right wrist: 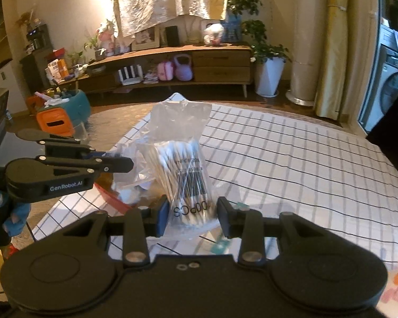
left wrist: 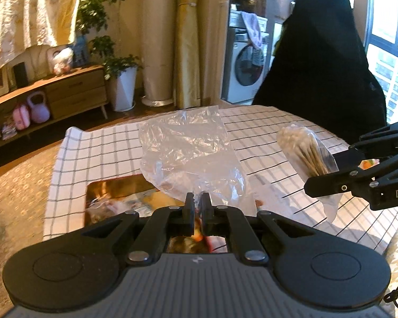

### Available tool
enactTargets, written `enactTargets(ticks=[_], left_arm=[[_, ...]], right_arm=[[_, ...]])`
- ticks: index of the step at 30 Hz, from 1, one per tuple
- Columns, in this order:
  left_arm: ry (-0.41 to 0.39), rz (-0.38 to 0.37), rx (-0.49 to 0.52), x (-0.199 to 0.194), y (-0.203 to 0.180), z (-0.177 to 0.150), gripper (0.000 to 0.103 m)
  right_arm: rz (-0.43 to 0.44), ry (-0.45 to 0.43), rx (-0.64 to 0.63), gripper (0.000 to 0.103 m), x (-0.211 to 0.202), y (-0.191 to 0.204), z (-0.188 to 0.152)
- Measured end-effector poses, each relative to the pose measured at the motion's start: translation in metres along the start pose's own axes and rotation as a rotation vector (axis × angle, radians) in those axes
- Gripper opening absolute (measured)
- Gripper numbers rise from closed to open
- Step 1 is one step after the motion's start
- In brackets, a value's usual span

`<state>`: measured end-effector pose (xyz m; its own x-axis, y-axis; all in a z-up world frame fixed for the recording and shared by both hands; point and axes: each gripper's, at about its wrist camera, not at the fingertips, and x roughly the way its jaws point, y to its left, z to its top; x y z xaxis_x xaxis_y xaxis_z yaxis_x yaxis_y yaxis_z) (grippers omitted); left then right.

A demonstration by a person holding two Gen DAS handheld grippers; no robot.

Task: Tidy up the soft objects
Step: 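Lift and carry the clear bag and cotton swab bag in both grippers over the red tin, then lower into the tin and open the left gripper while the right gripper releases the swab bag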

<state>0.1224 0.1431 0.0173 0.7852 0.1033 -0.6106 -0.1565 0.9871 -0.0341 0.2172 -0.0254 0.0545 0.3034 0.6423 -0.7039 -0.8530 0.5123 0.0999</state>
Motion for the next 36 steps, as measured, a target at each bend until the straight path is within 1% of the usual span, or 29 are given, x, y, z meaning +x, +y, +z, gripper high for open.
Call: enactTargets(ticks=[8, 13, 18, 24, 28, 32, 36], left_arm=[[0.034, 0.050, -0.021, -0.002, 0.039, -0.017, 0.005], [0.072, 0.084, -0.041, 0.008, 0.064, -0.027, 0.005], [0.120, 0.089, -0.051, 0.022, 0.079, -0.038, 0.005], [0.149, 0.061, -0.033, 0.034, 0.079, -0.044, 0.004], [0.169, 0.046, -0.014, 0.040, 0.075, -0.049, 0.004], [0.181, 0.048, -0.003, 0.047, 0.076, -0.054, 0.004], [0.191, 0.048, -0.014, 0.055, 0.079, -0.055, 0.005]], right_arm=[[0.030, 0.030, -0.018, 0.037, 0.035, 0.022, 0.007], [0.032, 0.059, -0.013, 0.037, 0.064, 0.028, 0.012], [0.018, 0.087, 0.004, 0.037, 0.098, 0.029, 0.019], [-0.013, 0.122, 0.027, 0.037, 0.139, 0.033, 0.025], [-0.037, 0.150, 0.016, 0.037, 0.162, 0.036, 0.030], [-0.047, 0.174, -0.006, 0.038, 0.177, 0.043, 0.031], [-0.049, 0.200, -0.030, 0.038, 0.189, 0.048, 0.033]])
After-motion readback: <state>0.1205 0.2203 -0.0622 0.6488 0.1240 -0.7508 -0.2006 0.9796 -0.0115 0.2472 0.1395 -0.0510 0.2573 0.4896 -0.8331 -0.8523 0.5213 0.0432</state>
